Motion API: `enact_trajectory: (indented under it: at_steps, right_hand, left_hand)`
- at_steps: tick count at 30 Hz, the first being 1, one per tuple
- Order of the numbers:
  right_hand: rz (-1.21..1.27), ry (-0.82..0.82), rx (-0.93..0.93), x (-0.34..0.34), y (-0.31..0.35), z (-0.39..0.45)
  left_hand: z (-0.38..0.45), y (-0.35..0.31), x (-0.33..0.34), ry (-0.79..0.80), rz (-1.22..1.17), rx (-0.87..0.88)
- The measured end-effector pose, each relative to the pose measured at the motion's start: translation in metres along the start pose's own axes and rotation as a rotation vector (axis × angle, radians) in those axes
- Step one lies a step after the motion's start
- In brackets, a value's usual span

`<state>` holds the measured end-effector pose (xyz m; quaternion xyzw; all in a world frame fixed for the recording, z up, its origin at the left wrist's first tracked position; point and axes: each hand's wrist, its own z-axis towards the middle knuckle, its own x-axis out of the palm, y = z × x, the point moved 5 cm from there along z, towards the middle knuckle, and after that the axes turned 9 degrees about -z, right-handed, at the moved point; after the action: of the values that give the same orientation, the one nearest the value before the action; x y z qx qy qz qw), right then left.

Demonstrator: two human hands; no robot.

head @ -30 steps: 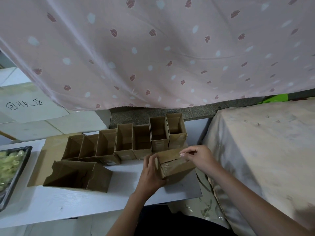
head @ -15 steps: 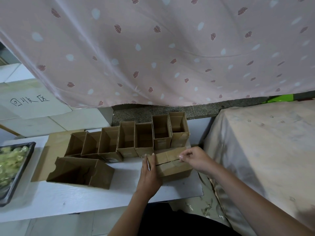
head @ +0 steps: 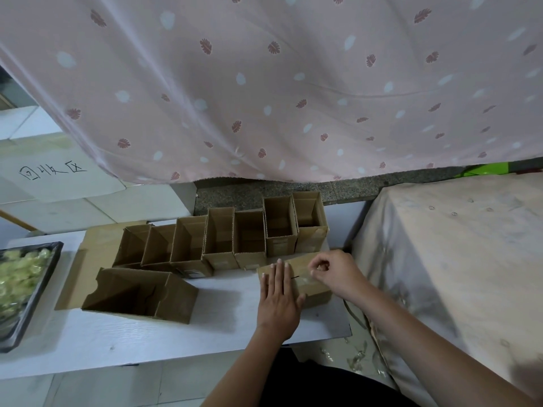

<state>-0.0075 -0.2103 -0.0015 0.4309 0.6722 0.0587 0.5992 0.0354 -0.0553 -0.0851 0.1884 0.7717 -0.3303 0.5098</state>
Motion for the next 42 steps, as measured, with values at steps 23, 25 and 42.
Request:
enact_trajectory:
  at_steps: [23,25,42]
  right_hand:
    - [-0.048,0.117,0.005,0.013,-0.001,-0.001]
    - [-0.041,0.097,0.004,0.014,0.0,0.0]
    - [-0.076,0.082,0.082,0.019,-0.011,0.008]
  left_hand:
    - [0.002,0.003,0.003,-0.001,-0.021,-0.022]
    - [0.002,0.004,0.003,0.0,-0.021,-0.019]
    - [0.003,0.003,0.001,-0.001,-0.025,-0.022]
